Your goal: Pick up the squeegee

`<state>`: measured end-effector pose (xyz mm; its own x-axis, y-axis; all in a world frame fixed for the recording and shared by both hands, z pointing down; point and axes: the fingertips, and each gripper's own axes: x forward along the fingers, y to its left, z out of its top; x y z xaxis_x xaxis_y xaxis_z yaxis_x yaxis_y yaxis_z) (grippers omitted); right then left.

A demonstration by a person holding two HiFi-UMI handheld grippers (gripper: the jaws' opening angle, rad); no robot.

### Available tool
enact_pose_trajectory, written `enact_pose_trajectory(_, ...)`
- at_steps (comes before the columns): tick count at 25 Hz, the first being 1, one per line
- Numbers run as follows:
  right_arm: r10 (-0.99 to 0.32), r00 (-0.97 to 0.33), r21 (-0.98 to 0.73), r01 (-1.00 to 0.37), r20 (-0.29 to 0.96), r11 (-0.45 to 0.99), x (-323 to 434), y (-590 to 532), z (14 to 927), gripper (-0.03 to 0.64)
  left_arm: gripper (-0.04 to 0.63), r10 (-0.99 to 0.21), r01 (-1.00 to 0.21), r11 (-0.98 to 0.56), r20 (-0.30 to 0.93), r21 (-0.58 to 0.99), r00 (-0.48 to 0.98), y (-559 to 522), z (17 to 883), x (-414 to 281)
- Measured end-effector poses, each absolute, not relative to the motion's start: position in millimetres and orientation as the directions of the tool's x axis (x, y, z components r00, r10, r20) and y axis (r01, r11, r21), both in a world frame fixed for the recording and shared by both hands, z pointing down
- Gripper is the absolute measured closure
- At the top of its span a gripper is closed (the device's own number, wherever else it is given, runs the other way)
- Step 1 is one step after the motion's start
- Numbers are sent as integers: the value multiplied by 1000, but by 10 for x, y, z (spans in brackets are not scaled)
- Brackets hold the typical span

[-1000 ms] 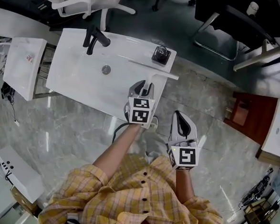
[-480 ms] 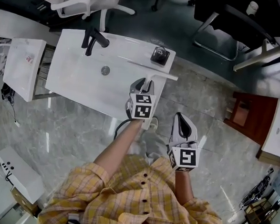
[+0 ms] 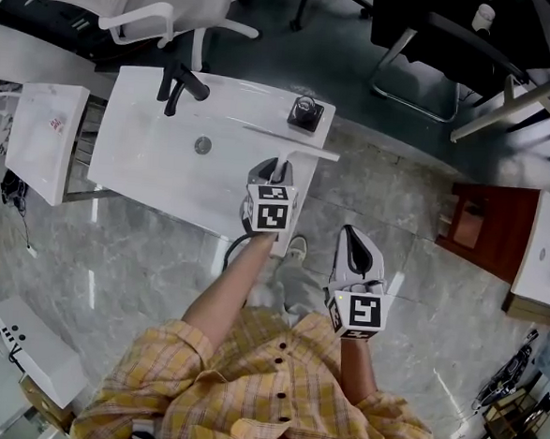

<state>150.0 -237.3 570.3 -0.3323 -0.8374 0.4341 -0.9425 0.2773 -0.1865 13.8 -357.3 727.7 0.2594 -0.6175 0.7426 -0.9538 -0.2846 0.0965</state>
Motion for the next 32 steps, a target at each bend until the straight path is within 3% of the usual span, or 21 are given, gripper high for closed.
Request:
enact_pose_trajectory(15,-861,-328,-171,-944,388,282,1458,-2210,5471,620,505,-677,-949,-303,681,90,280,-3347,6725,145)
enact_pose_trajectory(32,-890,-343,-142,-939,300,314,1209,-2025,4891,620,505,-786,-936,-341,518,92,337,-2969,5651,27)
